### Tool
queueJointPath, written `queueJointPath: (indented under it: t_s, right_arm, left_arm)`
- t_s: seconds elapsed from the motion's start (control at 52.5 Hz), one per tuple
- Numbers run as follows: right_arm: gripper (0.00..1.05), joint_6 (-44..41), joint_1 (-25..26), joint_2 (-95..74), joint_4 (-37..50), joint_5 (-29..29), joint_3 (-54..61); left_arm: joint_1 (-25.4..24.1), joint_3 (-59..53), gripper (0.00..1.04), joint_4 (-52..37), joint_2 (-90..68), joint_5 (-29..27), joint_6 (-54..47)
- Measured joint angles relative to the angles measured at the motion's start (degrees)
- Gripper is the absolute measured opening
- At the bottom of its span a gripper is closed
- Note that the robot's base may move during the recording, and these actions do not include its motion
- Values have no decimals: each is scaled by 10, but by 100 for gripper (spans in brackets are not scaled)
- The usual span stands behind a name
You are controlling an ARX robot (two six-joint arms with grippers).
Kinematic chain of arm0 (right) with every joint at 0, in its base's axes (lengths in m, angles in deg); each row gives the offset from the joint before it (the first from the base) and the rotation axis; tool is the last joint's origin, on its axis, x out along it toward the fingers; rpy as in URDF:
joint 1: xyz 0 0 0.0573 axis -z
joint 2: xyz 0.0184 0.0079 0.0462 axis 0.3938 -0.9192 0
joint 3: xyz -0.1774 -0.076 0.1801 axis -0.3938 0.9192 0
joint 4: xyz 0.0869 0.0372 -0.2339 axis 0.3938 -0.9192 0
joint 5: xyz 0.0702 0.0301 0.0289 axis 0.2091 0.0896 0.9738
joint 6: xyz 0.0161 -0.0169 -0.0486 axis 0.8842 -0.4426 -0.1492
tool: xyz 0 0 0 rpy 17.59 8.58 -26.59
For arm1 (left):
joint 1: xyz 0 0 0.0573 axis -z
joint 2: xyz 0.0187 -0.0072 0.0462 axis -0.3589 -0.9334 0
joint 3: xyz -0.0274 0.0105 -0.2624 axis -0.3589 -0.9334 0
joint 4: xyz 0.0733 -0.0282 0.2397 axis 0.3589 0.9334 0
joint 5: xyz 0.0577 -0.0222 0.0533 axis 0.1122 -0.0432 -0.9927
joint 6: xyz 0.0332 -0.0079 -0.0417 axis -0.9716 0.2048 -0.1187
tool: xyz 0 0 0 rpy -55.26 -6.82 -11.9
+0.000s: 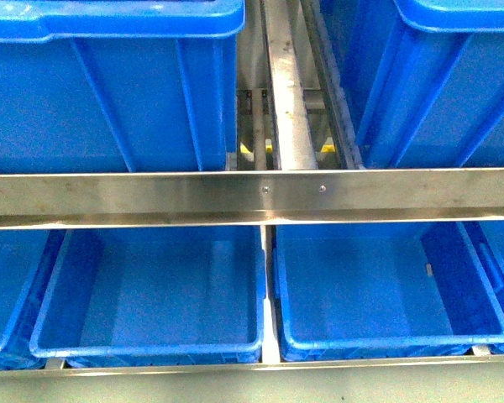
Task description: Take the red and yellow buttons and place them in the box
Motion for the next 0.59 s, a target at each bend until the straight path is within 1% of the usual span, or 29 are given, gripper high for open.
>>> queueJointPath:
  t_s: [0.038, 0.152, 0.362, 0.457, 0.591]
  right_arm:
    - [97, 0, 0, 0, 0, 0, 0]
    - [97, 0, 0, 0, 0, 0, 0]
    - [97, 0, 0, 0, 0, 0, 0]
    - [97, 0, 0, 0, 0, 0, 0]
    - [97, 0, 0, 0, 0, 0, 0]
  left_arm:
    - [-8, -46, 32, -13, 49, 24, 1]
    - [-30, -156, 32, -32, 169, 70, 1]
    - [-73, -303, 32, -30, 345, 117, -4]
    - [-95, -350, 32, -20, 403, 142, 0]
    - [-124, -386, 32, -3, 466, 171, 9]
